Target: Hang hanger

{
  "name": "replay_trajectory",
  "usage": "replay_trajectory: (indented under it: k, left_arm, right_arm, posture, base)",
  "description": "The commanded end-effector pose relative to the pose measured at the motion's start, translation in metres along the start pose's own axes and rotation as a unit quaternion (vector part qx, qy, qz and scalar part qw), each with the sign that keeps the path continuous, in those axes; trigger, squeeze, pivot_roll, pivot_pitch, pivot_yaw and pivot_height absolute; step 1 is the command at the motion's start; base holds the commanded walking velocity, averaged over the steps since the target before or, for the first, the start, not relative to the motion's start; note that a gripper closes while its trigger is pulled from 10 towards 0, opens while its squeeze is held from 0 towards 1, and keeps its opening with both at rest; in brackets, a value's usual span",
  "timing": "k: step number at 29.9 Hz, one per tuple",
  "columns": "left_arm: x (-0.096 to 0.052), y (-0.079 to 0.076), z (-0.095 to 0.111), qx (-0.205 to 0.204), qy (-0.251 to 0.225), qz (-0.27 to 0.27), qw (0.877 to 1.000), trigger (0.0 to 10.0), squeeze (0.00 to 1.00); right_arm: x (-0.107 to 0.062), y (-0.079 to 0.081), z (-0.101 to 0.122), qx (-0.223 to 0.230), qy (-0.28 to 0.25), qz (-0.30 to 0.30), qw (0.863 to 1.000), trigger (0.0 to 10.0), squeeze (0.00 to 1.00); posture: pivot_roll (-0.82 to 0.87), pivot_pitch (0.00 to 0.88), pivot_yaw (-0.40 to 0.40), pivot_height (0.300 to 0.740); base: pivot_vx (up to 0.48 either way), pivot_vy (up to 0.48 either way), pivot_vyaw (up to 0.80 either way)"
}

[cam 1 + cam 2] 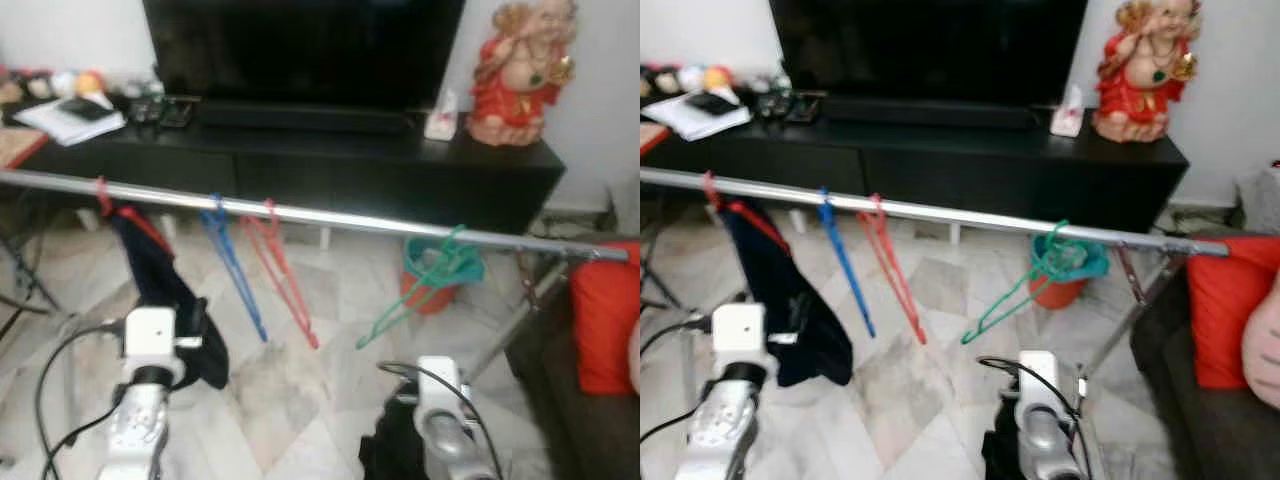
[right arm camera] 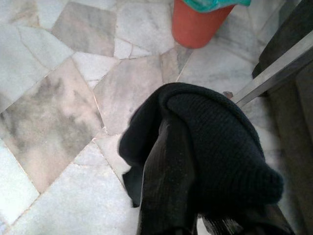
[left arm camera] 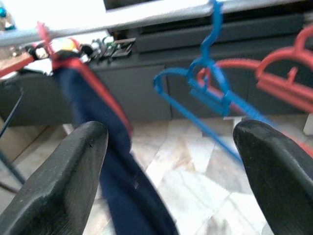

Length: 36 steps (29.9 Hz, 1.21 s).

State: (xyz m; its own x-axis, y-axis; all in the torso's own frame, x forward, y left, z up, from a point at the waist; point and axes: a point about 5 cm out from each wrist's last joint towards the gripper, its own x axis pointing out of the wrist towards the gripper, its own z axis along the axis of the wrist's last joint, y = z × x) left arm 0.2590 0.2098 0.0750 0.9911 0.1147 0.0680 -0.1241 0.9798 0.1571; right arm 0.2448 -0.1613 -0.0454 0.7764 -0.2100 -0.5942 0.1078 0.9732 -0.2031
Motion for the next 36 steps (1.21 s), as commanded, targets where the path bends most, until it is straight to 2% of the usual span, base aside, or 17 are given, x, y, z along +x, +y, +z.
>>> replay_trajectory:
  k: [1,6,13,16,18,21,24,25,27,29,31,33,36]
  left_arm:
    - [0.001,-0.007,0.003,-0.001,-0.003,-0.01,1.0,10.0,0.0]
    - [0.001,-0.007,0.004,-0.003,-0.007,-0.006,1.0,10.0,0.0]
    - [0.0,-0.008,0.005,-0.011,-0.003,-0.004,1.0,10.0,0.0]
    - [0.002,-0.011,0.002,-0.045,0.022,-0.011,0.999,10.0,0.0]
    - [0.008,-0.011,0.004,-0.081,0.039,-0.008,0.996,10.0,0.0]
    - [0.016,-0.01,0.012,-0.111,0.041,-0.004,0.993,10.0,0.0]
    - [0.029,-0.007,0.021,-0.094,0.062,0.01,0.994,10.0,0.0]
    - [0.029,-0.007,0.021,-0.094,0.062,0.01,0.994,10.0,0.0]
    - [0.039,-0.008,0.034,-0.12,0.055,0.015,0.991,10.0,0.0]
    - [0.044,-0.012,0.04,-0.133,0.059,0.006,0.989,10.0,0.0]
    - [0.049,-0.017,0.037,-0.145,0.093,-0.003,0.985,10.0,0.0]
    - [0.056,-0.022,0.035,-0.175,0.117,-0.01,0.977,10.0,0.0]
    - [0.062,-0.023,0.035,-0.162,0.128,-0.009,0.978,10.0,0.0]
  right_arm:
    - [0.0,-0.011,-0.008,-0.001,0.013,-0.012,1.0,10.0,0.0]
    - [-0.002,-0.013,-0.015,-0.004,0.022,-0.013,1.0,10.0,0.0]
    - [-0.003,-0.012,-0.017,-0.012,0.021,-0.004,1.0,10.0,0.0]
    - [-0.003,-0.011,-0.016,-0.013,0.02,-0.003,1.0,10.0,0.0]
    - [-0.003,-0.01,-0.016,-0.013,0.019,0.001,1.0,10.0,0.0]
    - [-0.003,-0.009,-0.015,-0.018,0.017,0.005,1.0,10.0,0.0]
    - [-0.003,-0.006,-0.015,-0.015,0.017,0.015,1.0,10.0,0.0]
    - [-0.003,-0.006,-0.015,-0.015,0.017,0.015,1.0,10.0,0.0]
    - [-0.004,-0.004,-0.015,-0.014,0.015,0.018,1.0,10.0,0.0]
    - [-0.004,-0.003,-0.015,-0.011,0.015,0.019,1.0,10.0,0.0]
    - [-0.004,-0.002,-0.013,-0.003,0.012,0.02,1.0,10.0,0.0]
    - [-0.003,-0.002,-0.012,0.0,0.009,0.019,1.0,10.0,0.0]
    - [-0.003,-0.003,-0.012,0.004,0.008,0.018,1.0,10.0,0.0]
  posture:
    - [0.02,0.0,-0.004,0.74]
    - [0.02,0.0,-0.007,0.74]
    - [0.02,0.0,-0.006,0.74]
    - [0.02,0.0,-0.008,0.74]
    - [0.02,0.0,-0.007,0.74]
    - [0.01,0.0,-0.005,0.74]
    - [0.02,0.0,0.0,0.74]
    - [0.02,0.0,0.0,0.74]
    - [0.02,0.0,0.004,0.74]
    - [0.01,0.0,0.007,0.74]
    - [0.01,0.0,0.014,0.74]
    - [0.0,0.0,0.021,0.74]
    - [0.0,0.0,0.023,0.74]
  base:
    - [0.319,0.0,0.0]
    - [0.293,0.0,0.0]
    - [0.0,0.0,0.0]
    - [0.0,0.0,0.0]
    - [0.0,0.0,0.0]
    - [0.0,0.0,0.0]
    - [0.0,0.0,0.0]
    - [0.0,0.0,0.0]
    - [0.0,0.0,0.0]
    - [0.0,0.0,0.0]
    - [0.0,0.0,0.0]
    - [0.0,0.0,0.0]
    - [0.0,0.0,0.0]
